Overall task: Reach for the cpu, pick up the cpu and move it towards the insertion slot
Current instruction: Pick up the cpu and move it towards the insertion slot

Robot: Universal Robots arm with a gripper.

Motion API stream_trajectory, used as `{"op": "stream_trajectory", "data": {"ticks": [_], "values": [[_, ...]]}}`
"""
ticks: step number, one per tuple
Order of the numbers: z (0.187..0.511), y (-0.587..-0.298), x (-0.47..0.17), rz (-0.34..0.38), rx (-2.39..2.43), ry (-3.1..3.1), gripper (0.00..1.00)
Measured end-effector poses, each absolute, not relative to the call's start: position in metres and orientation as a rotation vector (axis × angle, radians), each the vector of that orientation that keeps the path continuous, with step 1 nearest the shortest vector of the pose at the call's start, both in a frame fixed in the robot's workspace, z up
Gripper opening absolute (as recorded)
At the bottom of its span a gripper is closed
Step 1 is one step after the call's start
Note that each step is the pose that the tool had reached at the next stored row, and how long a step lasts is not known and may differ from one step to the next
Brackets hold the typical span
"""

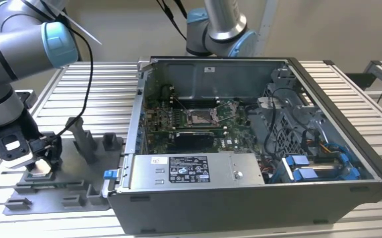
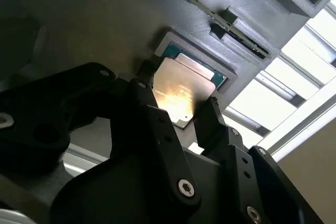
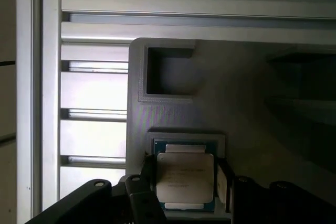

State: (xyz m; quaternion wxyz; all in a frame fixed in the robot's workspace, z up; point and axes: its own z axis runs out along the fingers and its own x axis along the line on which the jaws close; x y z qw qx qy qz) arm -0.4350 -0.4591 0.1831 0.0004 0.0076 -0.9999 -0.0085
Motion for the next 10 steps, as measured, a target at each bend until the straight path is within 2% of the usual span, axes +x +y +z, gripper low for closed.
{"op": "stream_trajectory", "data": {"ticks": [10], "values": [[0.1849, -0.4591, -0.435, -0.027, 0.024, -3.141, 0.0]]}}
